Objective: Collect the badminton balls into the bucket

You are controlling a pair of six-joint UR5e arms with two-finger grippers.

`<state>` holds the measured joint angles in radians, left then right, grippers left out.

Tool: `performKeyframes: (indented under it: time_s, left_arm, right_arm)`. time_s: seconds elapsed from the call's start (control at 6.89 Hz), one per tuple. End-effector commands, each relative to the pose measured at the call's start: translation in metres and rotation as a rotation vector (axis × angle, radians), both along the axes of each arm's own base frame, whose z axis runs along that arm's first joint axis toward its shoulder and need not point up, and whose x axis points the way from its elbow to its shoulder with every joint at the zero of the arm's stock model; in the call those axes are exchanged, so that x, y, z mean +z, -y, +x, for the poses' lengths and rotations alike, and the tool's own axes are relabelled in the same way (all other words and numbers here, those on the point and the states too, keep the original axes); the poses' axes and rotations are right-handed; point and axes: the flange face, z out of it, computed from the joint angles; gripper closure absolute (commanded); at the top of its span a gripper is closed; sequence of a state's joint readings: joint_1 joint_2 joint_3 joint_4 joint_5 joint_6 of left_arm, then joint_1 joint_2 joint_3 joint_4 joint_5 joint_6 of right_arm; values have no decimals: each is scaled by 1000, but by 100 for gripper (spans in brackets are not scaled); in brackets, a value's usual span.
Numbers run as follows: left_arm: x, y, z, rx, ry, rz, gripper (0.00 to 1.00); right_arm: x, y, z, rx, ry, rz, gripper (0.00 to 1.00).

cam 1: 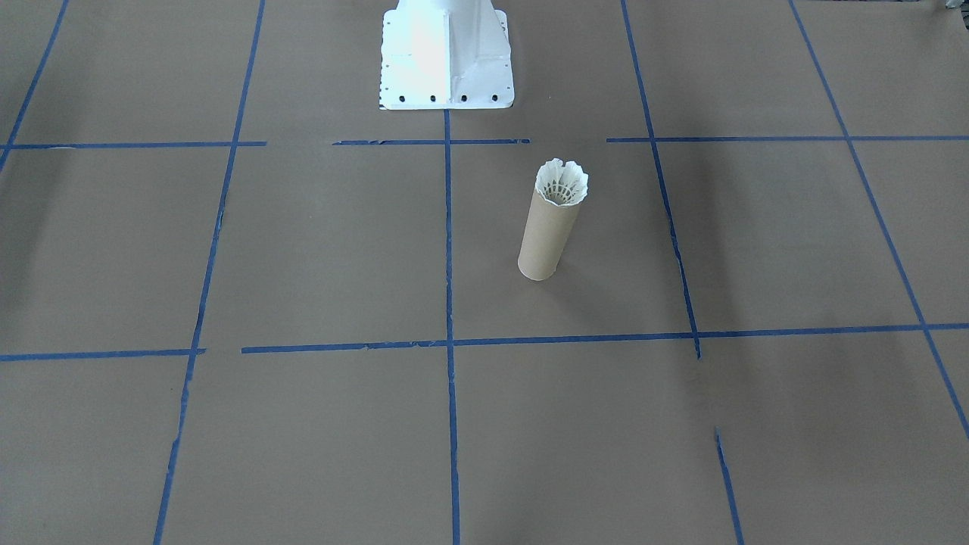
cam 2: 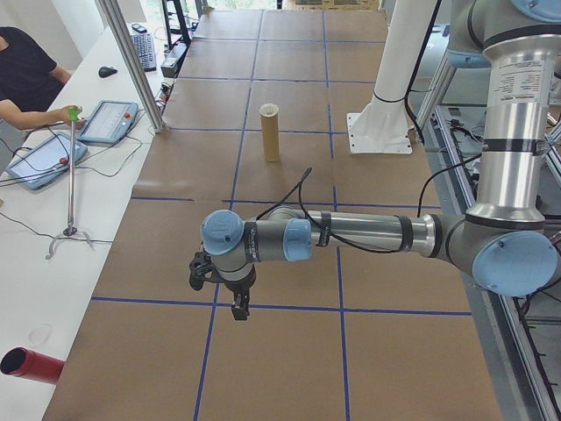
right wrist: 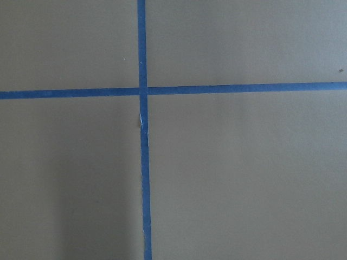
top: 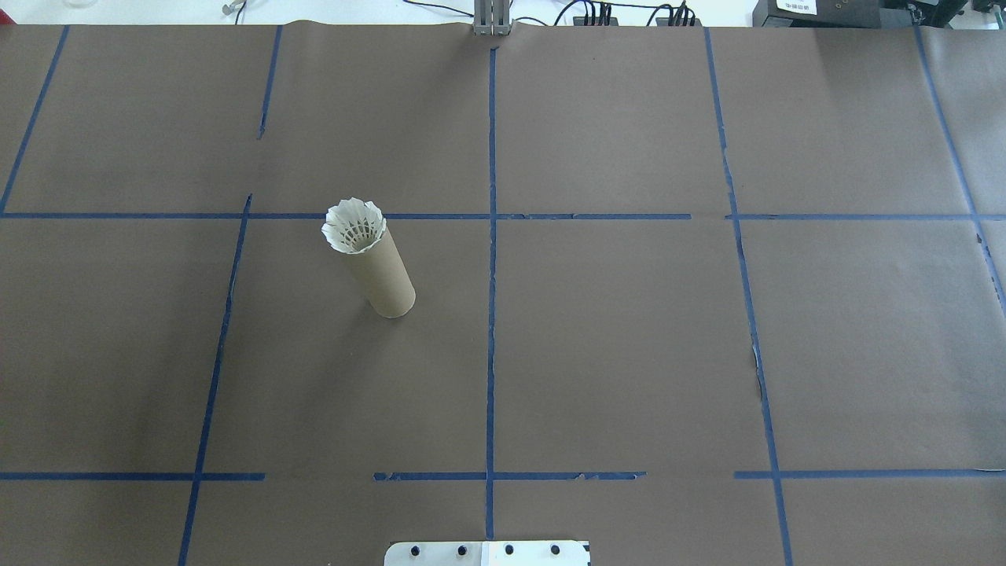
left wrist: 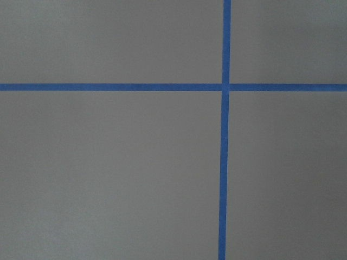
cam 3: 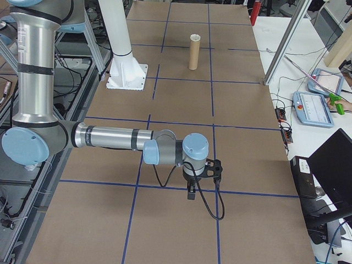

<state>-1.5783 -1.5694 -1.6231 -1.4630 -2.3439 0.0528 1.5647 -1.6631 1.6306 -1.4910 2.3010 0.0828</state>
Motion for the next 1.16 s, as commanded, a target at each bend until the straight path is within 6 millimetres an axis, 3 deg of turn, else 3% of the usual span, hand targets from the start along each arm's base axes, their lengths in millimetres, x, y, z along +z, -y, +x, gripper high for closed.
performKeyframes:
  time_s: [0.0,1.02]
  left_arm:
    - [-13,2,2,20,-2,44,0]
    - [-12,2,2,38,-6,56,0]
  right_arm:
    - [0,0,0,1,0,-1,0]
    - [0,0,0,1,0,-1,0]
